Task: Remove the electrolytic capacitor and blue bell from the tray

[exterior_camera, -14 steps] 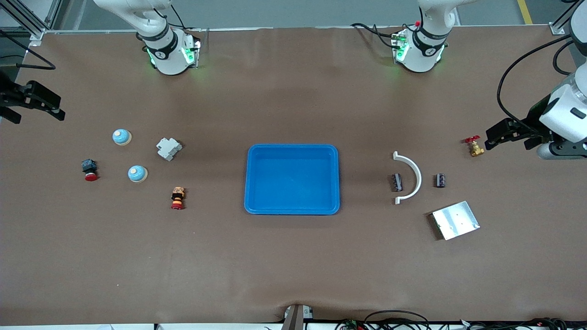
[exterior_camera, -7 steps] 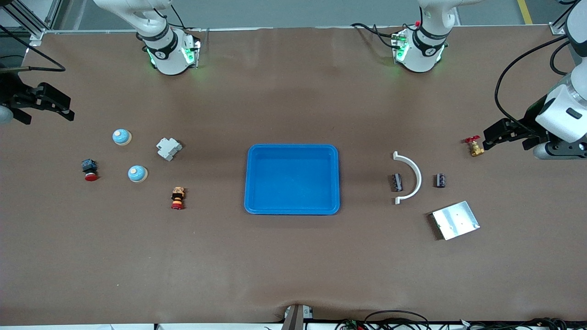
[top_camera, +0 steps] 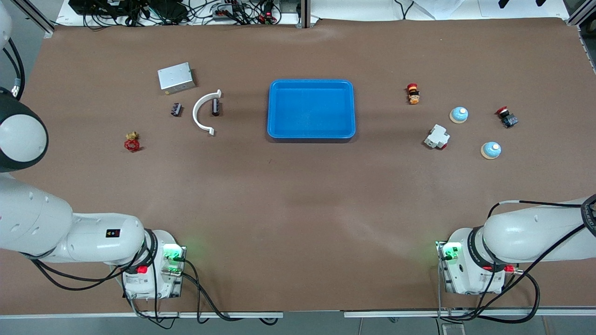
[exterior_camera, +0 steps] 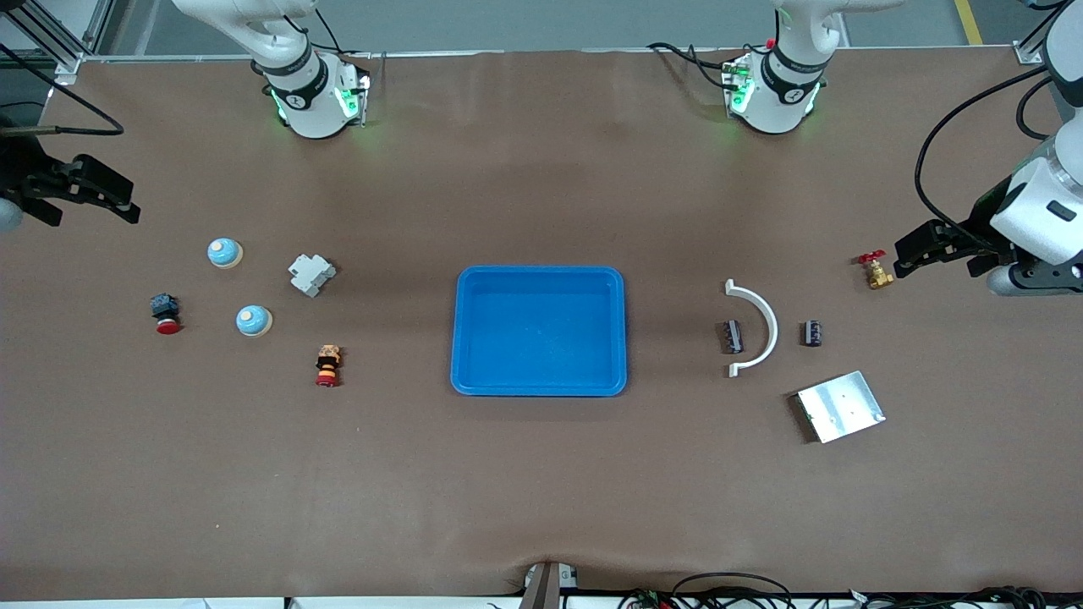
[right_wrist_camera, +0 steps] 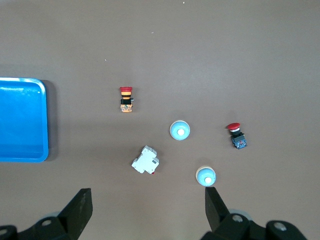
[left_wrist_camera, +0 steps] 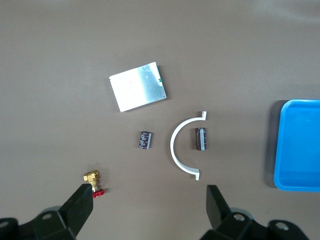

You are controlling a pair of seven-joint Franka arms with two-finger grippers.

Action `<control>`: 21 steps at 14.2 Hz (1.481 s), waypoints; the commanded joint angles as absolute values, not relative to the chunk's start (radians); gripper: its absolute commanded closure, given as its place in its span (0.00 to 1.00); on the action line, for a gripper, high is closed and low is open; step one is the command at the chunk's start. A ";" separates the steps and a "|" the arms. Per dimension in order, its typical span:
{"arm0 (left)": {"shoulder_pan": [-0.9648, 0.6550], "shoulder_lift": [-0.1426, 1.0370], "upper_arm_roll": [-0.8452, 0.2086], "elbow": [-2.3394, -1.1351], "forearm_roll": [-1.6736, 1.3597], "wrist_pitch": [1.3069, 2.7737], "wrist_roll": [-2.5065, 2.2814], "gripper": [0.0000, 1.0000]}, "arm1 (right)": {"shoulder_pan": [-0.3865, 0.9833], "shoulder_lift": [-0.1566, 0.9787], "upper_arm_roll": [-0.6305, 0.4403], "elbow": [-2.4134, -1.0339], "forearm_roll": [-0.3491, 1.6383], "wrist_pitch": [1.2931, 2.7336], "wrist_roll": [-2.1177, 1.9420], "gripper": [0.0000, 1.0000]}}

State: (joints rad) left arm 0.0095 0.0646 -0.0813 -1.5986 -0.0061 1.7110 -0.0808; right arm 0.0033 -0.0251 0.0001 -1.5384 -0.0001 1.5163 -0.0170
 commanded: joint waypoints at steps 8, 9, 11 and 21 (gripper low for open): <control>0.011 0.071 -0.069 -1.583 -0.008 1.692 -0.063 0.00 | -0.021 -0.052 0.000 -1.580 0.052 1.520 -0.005 0.00; 0.009 0.072 -0.069 -1.583 -0.008 1.692 -0.063 0.00 | -0.021 -0.052 -0.002 -1.582 0.052 1.522 -0.005 0.00; 0.006 0.071 -0.069 -1.582 -0.006 1.692 -0.064 0.00 | -0.020 -0.052 0.000 -1.586 0.046 1.526 -0.005 0.00; 0.009 0.071 -0.069 -1.552 -0.008 1.692 -0.075 0.00 | -0.018 -0.049 0.000 -1.594 0.040 1.528 -0.006 0.00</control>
